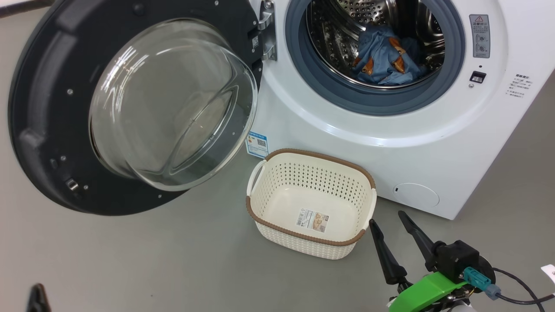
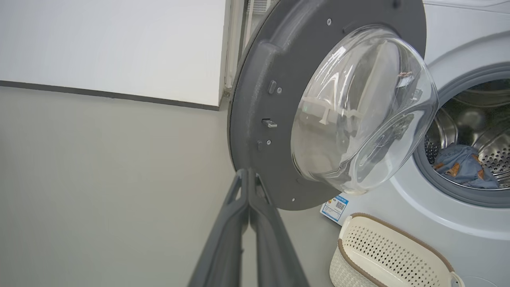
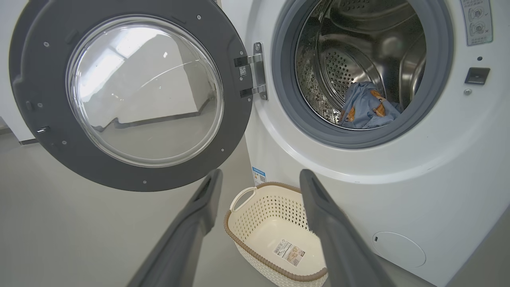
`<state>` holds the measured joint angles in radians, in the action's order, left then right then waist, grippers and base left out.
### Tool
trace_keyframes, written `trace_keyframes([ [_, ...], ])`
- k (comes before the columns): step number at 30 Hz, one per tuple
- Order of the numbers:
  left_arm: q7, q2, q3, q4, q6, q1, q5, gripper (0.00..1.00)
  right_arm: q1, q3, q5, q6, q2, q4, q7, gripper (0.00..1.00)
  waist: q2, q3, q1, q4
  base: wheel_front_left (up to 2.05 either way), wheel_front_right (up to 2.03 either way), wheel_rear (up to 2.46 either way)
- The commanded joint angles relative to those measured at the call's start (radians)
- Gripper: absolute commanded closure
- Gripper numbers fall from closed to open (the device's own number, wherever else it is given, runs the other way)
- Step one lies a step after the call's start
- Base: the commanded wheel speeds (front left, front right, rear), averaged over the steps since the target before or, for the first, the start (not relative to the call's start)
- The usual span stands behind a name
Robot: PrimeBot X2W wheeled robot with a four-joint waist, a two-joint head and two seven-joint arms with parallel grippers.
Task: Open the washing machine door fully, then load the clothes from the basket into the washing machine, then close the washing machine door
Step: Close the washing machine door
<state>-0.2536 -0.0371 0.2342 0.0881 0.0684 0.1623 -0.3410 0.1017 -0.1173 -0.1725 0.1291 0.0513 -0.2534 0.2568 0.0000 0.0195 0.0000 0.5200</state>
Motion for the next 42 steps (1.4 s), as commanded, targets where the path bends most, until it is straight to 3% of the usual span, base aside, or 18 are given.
trace_keyframes([
  [1, -0.008, -0.014, 0.052, -0.018, 0.015, -0.063, -0.015, 1.0, 0.007, -0.022, -0.008, 0.002, -0.001, 0.029, 0.005, 0.0, 0.0, 0.001, 0.0, 0.0, 0.0, 0.0, 0.0],
  [4, -0.008, -0.028, 0.094, 0.006, 0.036, -0.11, -0.06, 1.0, 0.004, -0.021, -0.01, 0.002, -0.001, 0.031, 0.005, 0.0, 0.0, 0.002, 0.0, -0.001, 0.0, 0.0, 0.0],
  [12, 0.005, -0.156, 0.118, 0.106, 0.06, -0.283, -0.224, 1.0, 0.0, -0.018, -0.016, 0.002, -0.001, 0.037, 0.005, 0.0, 0.0, 0.013, 0.0, -0.002, 0.0, 0.0, 0.0],
  [20, 0.113, -0.288, 0.114, 0.226, 0.062, -0.497, -0.487, 1.0, 0.0, -0.015, -0.013, 0.002, -0.001, 0.048, 0.001, 0.0, 0.0, 0.04, 0.0, -0.013, 0.0, 0.0, 0.0],
  [32, 0.336, -0.406, 0.186, 0.522, 0.062, -0.782, -0.866, 1.0, 0.026, -0.021, 0.003, 0.002, -0.001, 0.069, -0.023, 0.0, 0.0, 0.098, 0.0, -0.066, 0.0, 0.0, 0.0],
  [42, 0.443, -0.475, 0.202, 0.695, 0.062, -0.887, -0.985, 1.0, 0.045, -0.023, 0.018, 0.002, -0.001, 0.089, -0.041, 0.0, 0.0, 0.142, 0.0, -0.098, 0.0, 0.0, 0.0],
])
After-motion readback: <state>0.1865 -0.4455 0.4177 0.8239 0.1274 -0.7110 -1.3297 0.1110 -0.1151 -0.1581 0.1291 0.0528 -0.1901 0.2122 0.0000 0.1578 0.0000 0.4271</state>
